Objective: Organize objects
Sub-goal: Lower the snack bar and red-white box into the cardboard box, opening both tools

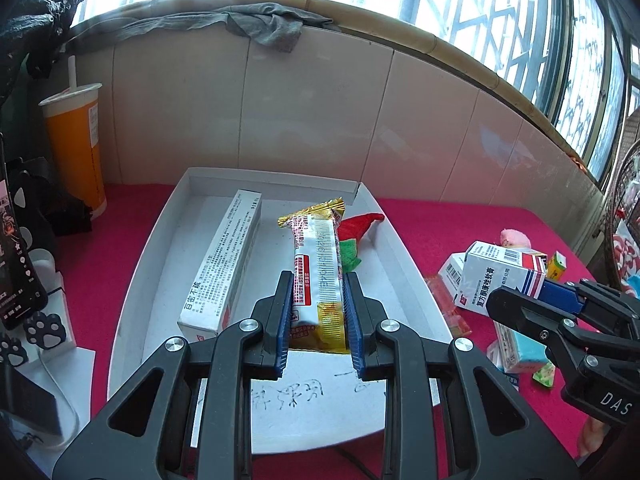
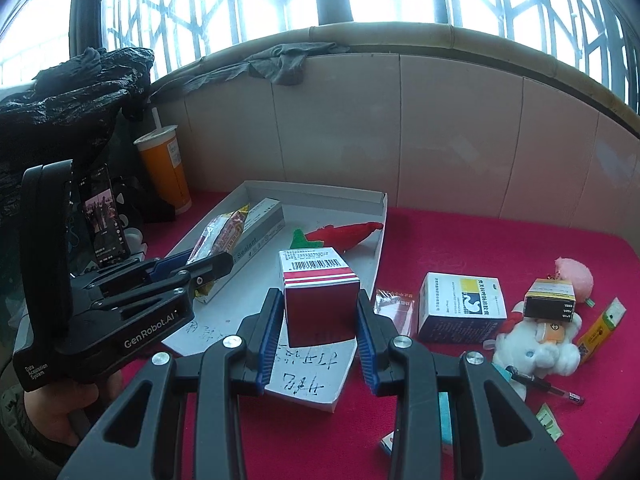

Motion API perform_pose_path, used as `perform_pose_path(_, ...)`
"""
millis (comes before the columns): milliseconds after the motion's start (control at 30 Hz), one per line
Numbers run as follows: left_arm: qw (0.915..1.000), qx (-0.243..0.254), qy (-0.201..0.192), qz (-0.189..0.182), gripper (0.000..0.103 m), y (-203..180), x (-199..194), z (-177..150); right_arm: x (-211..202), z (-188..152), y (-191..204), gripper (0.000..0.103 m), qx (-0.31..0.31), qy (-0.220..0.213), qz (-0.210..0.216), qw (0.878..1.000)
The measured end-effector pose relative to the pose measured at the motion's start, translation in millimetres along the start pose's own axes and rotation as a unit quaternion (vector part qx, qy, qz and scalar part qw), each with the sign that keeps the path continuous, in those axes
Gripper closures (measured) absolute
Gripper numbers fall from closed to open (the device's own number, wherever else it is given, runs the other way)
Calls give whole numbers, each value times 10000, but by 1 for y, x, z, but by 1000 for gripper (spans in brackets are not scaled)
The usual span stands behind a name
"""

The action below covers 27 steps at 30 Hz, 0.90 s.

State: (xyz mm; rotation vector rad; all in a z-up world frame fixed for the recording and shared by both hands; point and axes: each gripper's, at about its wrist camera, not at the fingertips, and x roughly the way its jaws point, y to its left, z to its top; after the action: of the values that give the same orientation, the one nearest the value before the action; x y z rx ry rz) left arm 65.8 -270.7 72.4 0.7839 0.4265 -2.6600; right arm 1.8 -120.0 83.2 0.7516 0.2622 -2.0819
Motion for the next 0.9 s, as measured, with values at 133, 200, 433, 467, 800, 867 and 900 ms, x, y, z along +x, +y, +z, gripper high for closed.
perform_pose_path(133,9999,-163,35,-7,79,11,8,4,14,5,-3,68,135,75,-3,9999)
perform_pose_path(200,9995,-291,64,-99,79,17,13,6,21,7,-2,68,141,85,-29,9999)
perform_pose_path(433,9957,-800,29,-464,79,33,23,7,43,6,-4,68,235,142,-217,9994)
perform_pose_path(467,9956,-813,70,-460,79,33,26,5,46,6,-5,68,261,156,-234,9993)
perform_pose_path(800,9986,-521,-84,34,79,23,27,-1,69,2,-3,68,279,289,-243,9989)
perform_pose_path(867,9981,-562,-176,183,79,27,26,0,74,2,0,68,251,313,-257,9989)
perform_pose_path(900,9978,-586,-223,232,79,29,25,1,76,2,2,67,230,321,-272,9989)
